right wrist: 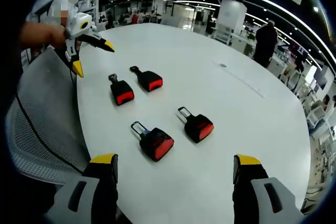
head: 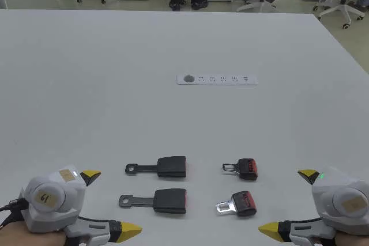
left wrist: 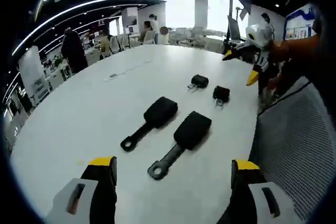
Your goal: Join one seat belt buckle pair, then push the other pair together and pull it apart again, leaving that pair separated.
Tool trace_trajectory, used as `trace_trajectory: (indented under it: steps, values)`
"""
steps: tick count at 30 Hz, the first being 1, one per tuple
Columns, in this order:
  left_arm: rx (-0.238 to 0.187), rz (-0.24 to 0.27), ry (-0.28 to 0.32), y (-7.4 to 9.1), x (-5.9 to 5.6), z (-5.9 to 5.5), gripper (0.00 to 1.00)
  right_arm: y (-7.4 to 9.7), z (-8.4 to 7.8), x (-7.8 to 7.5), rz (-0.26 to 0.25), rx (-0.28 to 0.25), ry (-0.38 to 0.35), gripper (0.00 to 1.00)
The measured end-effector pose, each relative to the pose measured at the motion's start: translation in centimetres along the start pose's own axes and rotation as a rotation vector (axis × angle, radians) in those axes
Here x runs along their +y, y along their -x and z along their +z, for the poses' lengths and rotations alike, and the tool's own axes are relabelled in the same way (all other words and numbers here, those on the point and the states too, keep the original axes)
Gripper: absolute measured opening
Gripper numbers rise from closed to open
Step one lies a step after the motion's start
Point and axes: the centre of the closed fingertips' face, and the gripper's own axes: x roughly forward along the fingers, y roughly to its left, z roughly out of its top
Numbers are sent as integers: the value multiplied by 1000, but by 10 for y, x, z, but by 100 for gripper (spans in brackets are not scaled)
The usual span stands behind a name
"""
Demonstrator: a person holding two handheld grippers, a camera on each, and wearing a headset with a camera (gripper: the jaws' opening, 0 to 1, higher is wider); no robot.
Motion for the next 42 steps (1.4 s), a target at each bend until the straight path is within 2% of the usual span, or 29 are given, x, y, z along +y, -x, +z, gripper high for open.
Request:
trace_trajectory:
  steps: [5, 10, 17, 20, 25, 29, 36, 42]
  values:
    - [-10, 6, 5, 1, 0, 2, 100, 0, 3, 2, -1, -8, -6, 99]
    - [-4, -4, -20, 1, -6, 0, 100, -2, 5, 3, -1, -14, -14, 99]
    - [-2, -6, -32, 1, -3, -1, 100, -4, 5, 2, 1, -12, -13, 98]
    - [14, -9, -71, 4, -3, -2, 94, -4, 5, 2, 4, -11, -19, 97]
    - [-20, 0, -27, 7, -1, 5, 94, -5, 6, 4, 7, -11, -15, 96]
    - [2, -2, -51, 6, 3, -2, 93, -5, 5, 4, 10, -7, -8, 95]
    - [14, 0, -48, 5, 2, -5, 93, -6, 1, 5, 19, 23, 23, 88]
    - [19, 5, -47, 5, 4, -6, 93, -8, 1, 5, 21, 17, 22, 87]
